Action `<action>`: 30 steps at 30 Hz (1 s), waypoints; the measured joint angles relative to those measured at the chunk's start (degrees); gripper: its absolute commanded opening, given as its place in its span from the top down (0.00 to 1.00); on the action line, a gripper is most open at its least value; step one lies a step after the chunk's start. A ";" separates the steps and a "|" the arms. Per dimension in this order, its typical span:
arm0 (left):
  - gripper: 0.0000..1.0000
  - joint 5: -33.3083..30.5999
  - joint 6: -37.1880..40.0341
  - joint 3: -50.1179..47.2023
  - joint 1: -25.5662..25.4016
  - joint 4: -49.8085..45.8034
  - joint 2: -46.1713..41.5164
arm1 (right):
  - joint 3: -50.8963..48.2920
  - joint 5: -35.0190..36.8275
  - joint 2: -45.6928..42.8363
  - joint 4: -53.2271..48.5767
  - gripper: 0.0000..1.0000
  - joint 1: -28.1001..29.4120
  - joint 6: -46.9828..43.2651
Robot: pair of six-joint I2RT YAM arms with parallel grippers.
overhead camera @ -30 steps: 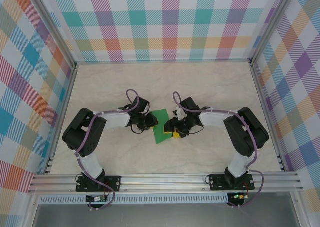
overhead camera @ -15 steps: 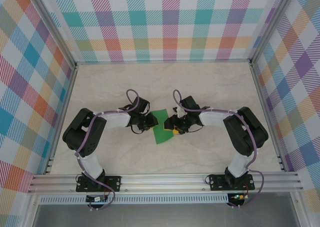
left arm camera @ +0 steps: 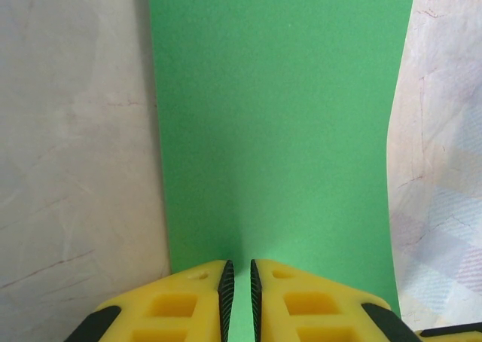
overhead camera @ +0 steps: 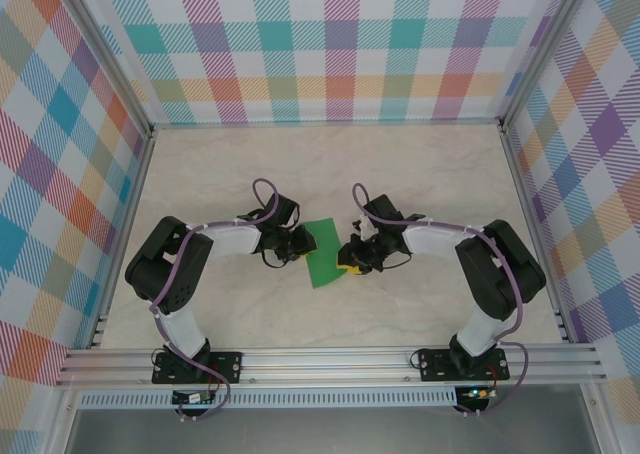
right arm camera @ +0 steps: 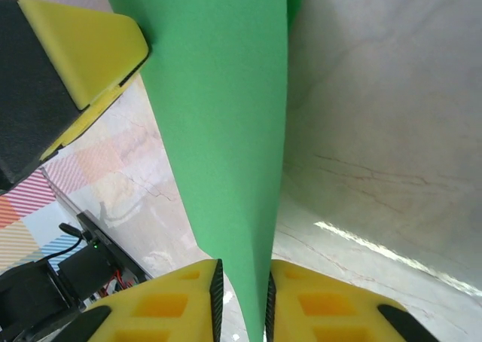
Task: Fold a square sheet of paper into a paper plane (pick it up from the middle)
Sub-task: Third fold the triangle at the center of the table.
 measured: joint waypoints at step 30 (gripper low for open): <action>0.84 -4.20 1.77 2.71 0.24 -3.04 -3.13 | 13.60 1.95 12.90 -1.33 0.99 4.52 4.09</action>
